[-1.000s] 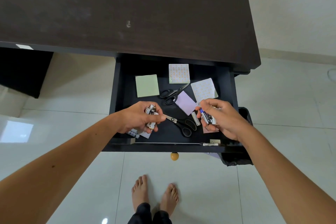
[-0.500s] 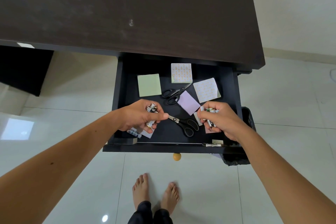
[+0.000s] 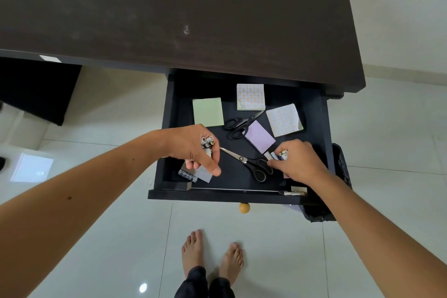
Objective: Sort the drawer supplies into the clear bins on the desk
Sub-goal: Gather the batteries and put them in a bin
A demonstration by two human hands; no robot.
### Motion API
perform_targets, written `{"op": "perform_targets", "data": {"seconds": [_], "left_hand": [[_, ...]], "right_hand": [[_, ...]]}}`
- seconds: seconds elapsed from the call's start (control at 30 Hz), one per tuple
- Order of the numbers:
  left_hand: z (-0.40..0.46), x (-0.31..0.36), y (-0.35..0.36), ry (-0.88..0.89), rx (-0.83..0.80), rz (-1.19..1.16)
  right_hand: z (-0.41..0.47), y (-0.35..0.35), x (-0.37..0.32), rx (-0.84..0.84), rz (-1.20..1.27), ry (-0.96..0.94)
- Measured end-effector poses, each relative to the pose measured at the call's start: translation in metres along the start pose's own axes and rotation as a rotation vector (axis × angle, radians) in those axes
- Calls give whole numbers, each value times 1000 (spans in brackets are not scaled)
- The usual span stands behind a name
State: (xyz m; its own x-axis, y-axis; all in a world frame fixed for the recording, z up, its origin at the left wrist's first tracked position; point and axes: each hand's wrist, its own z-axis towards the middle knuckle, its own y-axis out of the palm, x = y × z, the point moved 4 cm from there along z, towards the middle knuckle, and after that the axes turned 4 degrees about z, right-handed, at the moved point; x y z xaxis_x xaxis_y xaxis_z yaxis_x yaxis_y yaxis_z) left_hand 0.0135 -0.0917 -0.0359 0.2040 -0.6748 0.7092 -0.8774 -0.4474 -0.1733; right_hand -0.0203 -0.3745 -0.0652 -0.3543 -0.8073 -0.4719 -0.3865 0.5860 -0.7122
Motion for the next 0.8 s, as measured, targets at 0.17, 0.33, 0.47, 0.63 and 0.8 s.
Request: {"op": "perform_targets", "data": {"seconds": [0.17, 0.33, 0.47, 0.63, 0.8], "left_hand": [[7, -8, 1, -98, -95, 329], [12, -14, -1, -221, -140, 573], [15, -14, -4, -253, -115, 626], [19, -21, -3, -248, -89, 710], [20, -21, 0, -210, -82, 796]], "right_hand": [[-7, -10, -5, -59, 105, -36], [-15, -7, -6, -107, 259, -50], [-18, -4, -5, -133, 267, -56], [-16, -4, -3, -136, 311, -63], [-16, -2, -2, -156, 316, -56]]}}
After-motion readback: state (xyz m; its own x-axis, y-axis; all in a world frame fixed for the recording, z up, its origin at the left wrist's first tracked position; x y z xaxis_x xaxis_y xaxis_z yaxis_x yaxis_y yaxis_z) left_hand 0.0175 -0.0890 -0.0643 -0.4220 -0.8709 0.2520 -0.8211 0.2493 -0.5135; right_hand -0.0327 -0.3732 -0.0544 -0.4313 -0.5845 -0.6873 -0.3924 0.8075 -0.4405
